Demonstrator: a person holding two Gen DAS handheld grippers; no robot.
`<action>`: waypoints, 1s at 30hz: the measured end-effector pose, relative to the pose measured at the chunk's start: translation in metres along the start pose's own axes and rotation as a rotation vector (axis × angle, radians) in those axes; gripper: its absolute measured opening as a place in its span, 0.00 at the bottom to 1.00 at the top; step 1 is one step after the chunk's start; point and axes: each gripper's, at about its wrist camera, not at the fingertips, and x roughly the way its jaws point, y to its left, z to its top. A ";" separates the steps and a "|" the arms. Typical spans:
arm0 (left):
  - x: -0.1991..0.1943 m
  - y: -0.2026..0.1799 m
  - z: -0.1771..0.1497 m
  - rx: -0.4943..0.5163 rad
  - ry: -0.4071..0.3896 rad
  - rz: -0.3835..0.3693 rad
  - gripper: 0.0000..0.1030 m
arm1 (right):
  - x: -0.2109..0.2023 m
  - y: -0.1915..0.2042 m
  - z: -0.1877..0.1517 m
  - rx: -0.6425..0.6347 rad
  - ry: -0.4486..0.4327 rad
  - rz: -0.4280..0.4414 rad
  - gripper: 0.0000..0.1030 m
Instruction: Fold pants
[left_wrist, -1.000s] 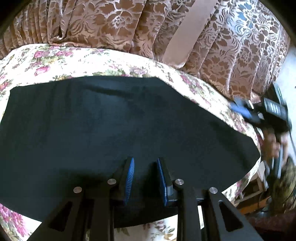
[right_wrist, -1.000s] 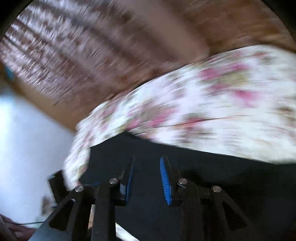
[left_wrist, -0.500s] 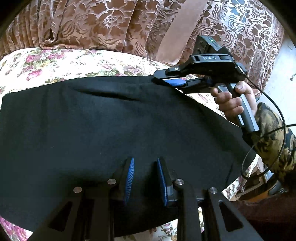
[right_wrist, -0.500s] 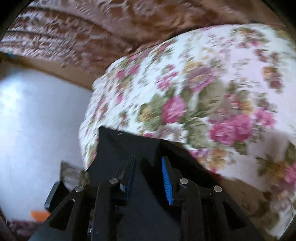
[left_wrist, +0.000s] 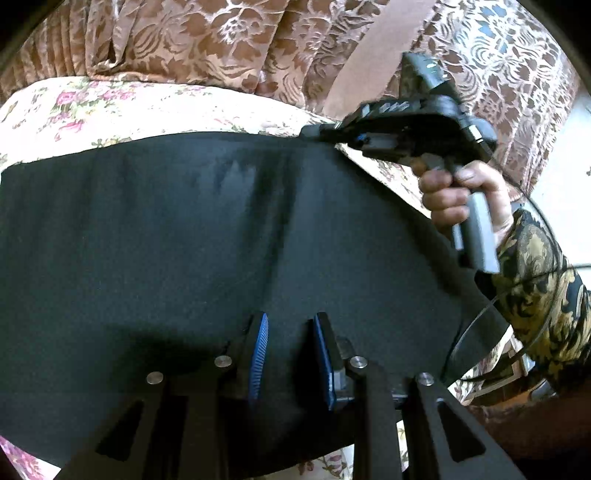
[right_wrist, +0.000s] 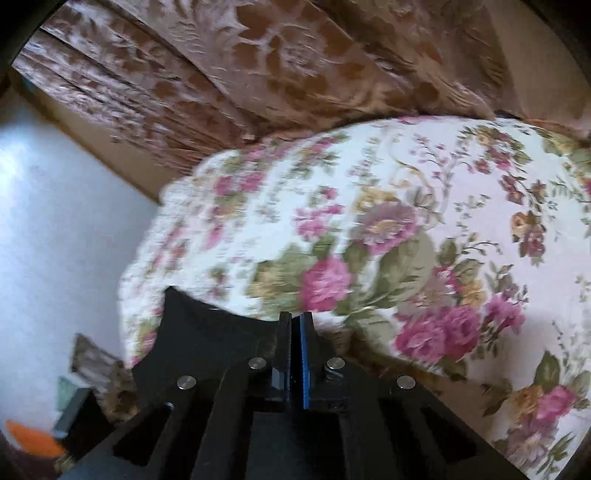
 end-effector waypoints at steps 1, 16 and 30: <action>0.001 0.001 0.001 -0.010 0.002 0.000 0.24 | 0.009 -0.001 0.000 -0.010 0.021 -0.044 0.03; -0.074 0.043 -0.017 -0.196 -0.137 0.043 0.33 | -0.047 0.018 -0.031 0.057 -0.134 -0.181 0.39; -0.196 0.191 -0.082 -0.731 -0.390 0.076 0.34 | -0.078 0.071 -0.148 -0.015 -0.112 -0.169 0.44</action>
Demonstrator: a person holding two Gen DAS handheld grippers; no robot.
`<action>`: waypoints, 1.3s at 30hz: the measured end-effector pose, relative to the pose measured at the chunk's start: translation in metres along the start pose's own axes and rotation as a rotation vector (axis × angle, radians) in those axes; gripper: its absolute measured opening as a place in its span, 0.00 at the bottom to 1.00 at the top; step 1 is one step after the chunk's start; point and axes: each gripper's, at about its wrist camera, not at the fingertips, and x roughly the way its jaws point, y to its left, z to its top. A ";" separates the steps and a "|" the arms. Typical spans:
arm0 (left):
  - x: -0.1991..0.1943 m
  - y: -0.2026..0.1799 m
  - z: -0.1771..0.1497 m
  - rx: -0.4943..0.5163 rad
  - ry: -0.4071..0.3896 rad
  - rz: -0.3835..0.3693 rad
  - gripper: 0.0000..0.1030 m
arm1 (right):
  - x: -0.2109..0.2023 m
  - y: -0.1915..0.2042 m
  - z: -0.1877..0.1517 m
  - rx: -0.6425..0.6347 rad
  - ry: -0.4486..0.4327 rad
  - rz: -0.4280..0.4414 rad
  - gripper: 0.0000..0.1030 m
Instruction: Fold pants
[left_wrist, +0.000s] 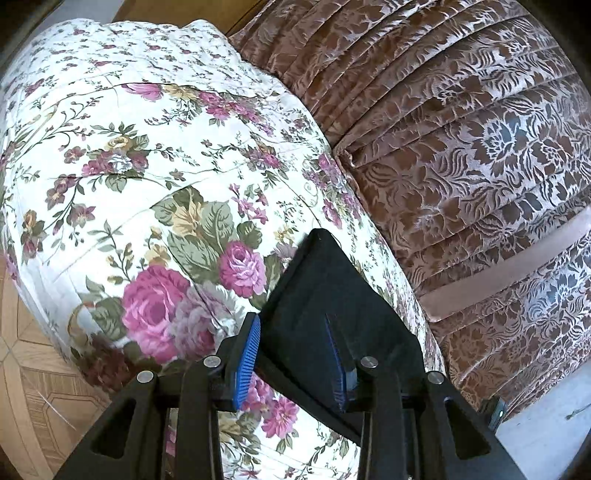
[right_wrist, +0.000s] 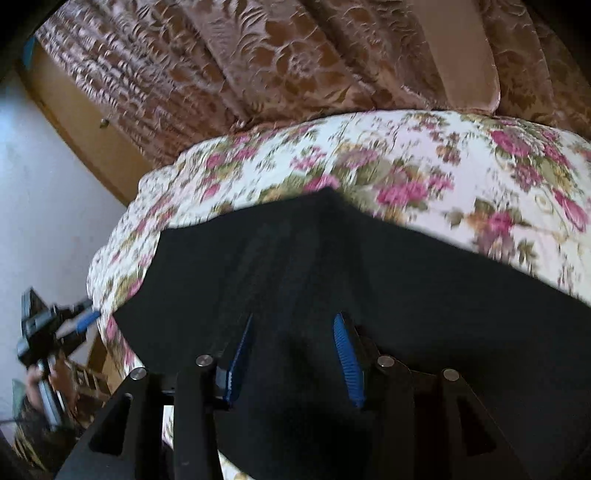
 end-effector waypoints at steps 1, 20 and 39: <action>0.004 0.000 0.001 0.010 0.015 0.000 0.34 | 0.000 0.002 -0.005 0.002 0.006 0.003 0.44; 0.022 0.015 -0.008 0.057 0.050 0.121 0.00 | 0.007 0.015 -0.047 0.020 0.072 0.025 0.45; 0.022 -0.023 -0.010 0.151 0.013 0.076 0.04 | 0.013 0.008 -0.050 0.044 0.065 0.046 0.47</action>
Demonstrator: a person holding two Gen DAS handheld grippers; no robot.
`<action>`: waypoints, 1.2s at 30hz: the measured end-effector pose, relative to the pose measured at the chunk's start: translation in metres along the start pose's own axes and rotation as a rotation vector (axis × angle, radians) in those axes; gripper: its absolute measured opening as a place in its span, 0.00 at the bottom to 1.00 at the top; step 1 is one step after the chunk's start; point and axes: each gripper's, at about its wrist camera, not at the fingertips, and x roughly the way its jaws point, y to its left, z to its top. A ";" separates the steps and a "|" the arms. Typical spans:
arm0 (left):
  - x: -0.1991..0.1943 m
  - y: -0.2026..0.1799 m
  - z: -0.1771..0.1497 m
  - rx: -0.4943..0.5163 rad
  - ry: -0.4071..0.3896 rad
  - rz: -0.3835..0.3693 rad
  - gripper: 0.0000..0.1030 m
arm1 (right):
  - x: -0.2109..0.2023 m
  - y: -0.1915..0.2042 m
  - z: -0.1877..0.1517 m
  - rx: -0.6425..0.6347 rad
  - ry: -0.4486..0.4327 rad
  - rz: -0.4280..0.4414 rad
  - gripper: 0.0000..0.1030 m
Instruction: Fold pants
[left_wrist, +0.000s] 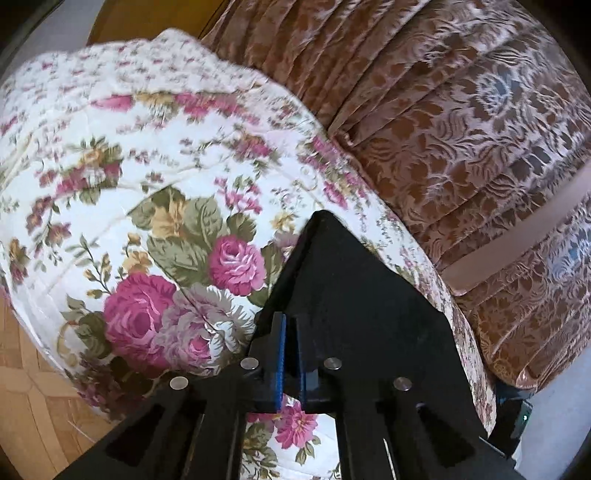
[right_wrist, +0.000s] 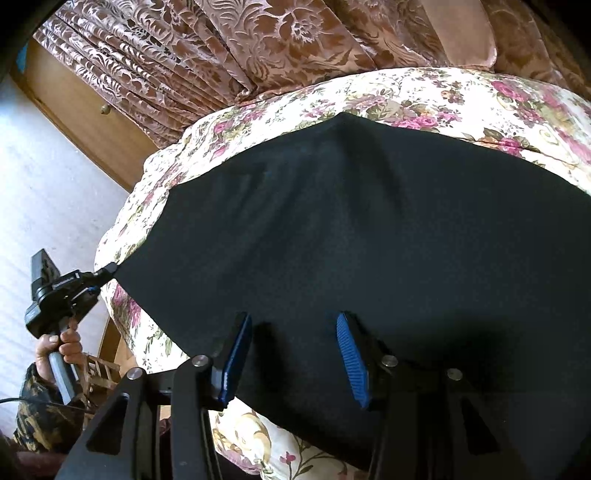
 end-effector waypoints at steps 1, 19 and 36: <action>-0.001 0.000 -0.001 0.004 0.002 0.002 0.04 | 0.001 0.000 0.000 0.002 -0.001 0.000 0.47; -0.011 -0.040 -0.008 0.153 -0.072 0.171 0.23 | 0.001 -0.004 -0.005 -0.009 -0.023 0.029 0.56; 0.081 -0.200 -0.128 0.730 0.175 0.103 0.25 | -0.093 -0.061 -0.012 0.180 -0.212 -0.010 0.56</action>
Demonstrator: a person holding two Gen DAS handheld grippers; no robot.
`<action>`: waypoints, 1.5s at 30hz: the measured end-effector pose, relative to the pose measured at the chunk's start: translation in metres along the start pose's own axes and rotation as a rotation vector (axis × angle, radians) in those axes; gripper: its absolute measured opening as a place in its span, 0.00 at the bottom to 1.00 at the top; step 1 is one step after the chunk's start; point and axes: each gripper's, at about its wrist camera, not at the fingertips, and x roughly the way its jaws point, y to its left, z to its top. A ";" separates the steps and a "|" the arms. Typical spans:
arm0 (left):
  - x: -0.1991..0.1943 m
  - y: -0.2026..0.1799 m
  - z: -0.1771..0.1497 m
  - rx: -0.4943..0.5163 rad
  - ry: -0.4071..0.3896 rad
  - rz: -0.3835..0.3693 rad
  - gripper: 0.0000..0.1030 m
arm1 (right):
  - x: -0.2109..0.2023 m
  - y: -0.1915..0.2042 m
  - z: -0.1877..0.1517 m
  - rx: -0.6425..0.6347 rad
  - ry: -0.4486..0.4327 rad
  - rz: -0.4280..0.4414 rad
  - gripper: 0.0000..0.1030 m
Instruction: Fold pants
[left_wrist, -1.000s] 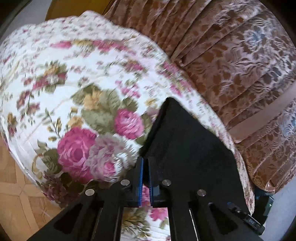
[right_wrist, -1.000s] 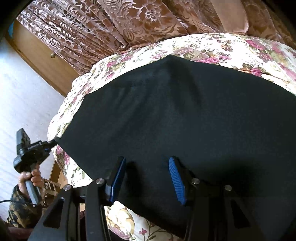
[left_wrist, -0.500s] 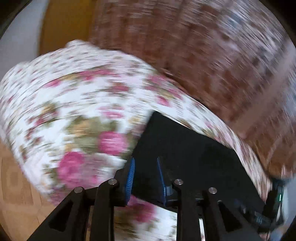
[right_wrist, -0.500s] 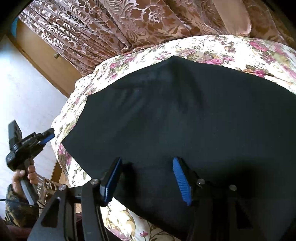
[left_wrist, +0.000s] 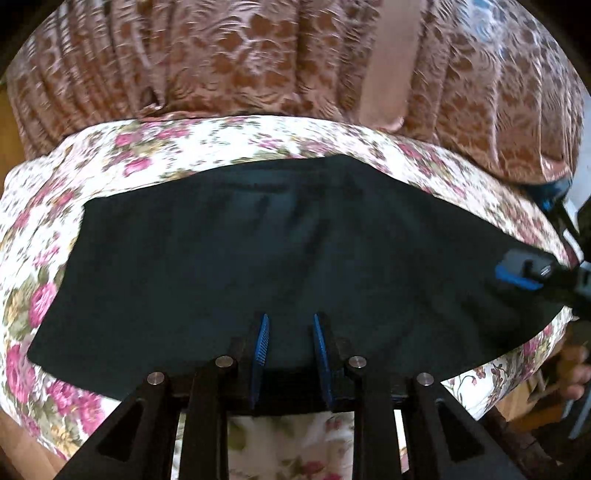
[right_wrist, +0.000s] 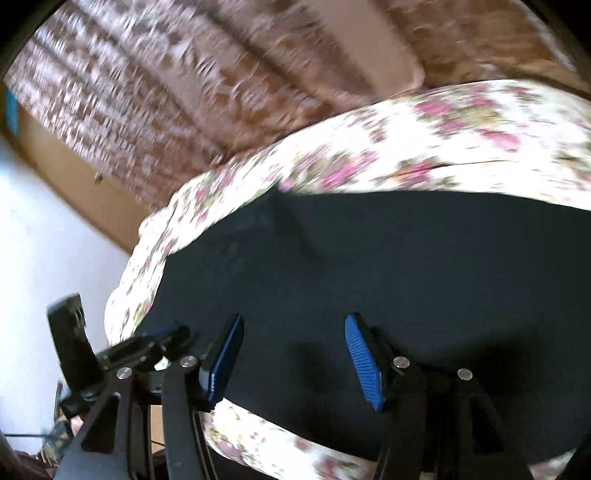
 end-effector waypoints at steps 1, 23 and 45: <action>0.001 -0.007 0.001 0.015 0.004 0.002 0.25 | -0.009 -0.009 0.000 0.020 -0.017 -0.014 0.56; 0.036 -0.030 0.007 0.019 0.054 -0.030 0.30 | -0.219 -0.246 -0.080 0.763 -0.443 -0.132 0.56; 0.040 -0.020 0.011 -0.071 0.085 -0.073 0.33 | -0.233 -0.332 -0.076 0.930 -0.573 -0.193 0.14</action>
